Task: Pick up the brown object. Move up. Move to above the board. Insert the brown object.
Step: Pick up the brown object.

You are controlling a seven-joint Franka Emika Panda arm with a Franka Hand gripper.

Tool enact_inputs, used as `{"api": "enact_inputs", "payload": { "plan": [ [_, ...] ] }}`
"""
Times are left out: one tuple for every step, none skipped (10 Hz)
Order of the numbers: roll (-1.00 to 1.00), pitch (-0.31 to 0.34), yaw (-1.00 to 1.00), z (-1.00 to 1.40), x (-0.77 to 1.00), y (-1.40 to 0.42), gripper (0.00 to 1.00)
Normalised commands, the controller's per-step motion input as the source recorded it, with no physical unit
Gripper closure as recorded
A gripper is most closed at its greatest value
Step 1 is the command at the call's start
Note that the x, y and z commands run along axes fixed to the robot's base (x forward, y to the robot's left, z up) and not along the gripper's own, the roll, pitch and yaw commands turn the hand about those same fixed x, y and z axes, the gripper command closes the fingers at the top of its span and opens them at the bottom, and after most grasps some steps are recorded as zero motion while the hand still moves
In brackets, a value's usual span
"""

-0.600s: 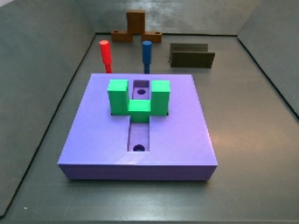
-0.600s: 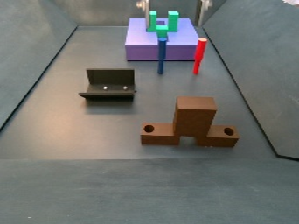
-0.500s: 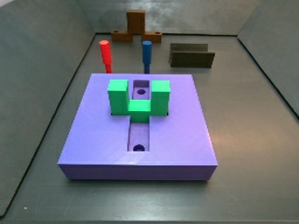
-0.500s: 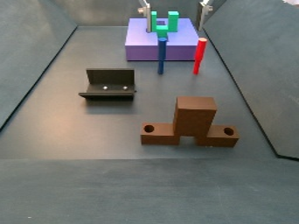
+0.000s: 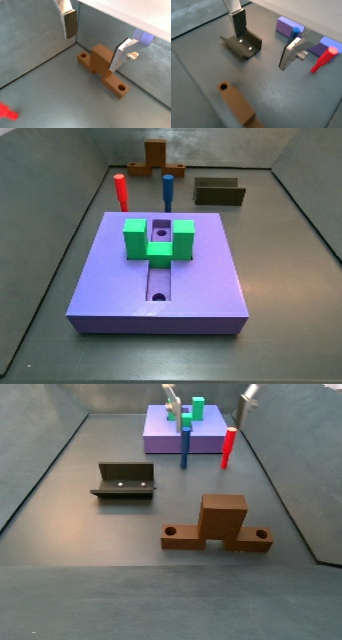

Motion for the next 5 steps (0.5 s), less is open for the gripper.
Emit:
{"api": "enact_inputs", "payload": {
  "plan": [
    [-0.03, 0.000, -0.03, -0.19, -0.05, 0.93, 0.00],
    [-0.02, 0.011, -0.11, -0.22, 0.00, 0.85, 0.00],
    [-0.06, 0.011, -0.18, -0.26, 0.00, 0.79, 0.00],
    [-0.07, 0.004, -0.18, -0.20, 0.01, 0.57, 0.00],
    [-0.11, 0.000, -0.10, -0.21, 0.00, 0.29, 0.00]
  ]
}}
